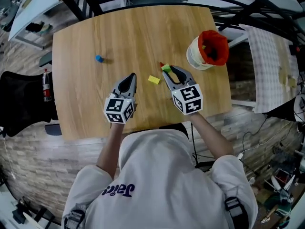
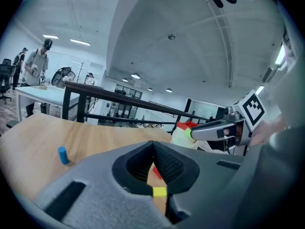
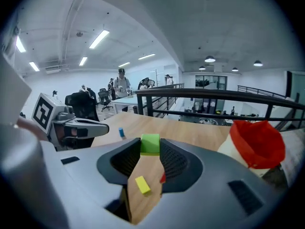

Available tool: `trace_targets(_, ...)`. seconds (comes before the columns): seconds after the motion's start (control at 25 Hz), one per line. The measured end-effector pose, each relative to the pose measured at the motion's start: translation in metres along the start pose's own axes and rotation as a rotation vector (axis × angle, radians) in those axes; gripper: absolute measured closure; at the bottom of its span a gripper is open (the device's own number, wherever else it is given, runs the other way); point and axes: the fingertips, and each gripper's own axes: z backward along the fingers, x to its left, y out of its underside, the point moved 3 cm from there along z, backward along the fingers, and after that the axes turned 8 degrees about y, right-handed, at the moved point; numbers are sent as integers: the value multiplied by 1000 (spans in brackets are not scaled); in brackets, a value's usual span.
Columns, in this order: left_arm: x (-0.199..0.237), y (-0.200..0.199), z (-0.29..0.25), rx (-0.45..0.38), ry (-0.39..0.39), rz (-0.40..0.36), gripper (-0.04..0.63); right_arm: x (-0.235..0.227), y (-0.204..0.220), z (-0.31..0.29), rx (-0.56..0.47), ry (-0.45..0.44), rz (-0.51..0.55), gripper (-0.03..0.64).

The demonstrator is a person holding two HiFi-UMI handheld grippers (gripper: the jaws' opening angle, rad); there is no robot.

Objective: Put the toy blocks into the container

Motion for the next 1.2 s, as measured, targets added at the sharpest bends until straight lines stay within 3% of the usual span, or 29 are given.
trace_targets(0.32, -47, -20, -76, 32, 161, -70, 589, -119, 10, 44, 50, 160, 115, 483)
trace_targets(0.64, -71, -29, -122, 48, 223, -89, 589, -214, -9, 73, 133, 175, 293, 483)
trace_targets(0.96, -74, -25, -133, 74, 226, -86, 589, -248, -30, 49, 290, -6, 635, 482)
trace_targets(1.2, -69, -23, -132, 72, 205, -50, 589, -249, -3, 13, 488, -197, 936, 482)
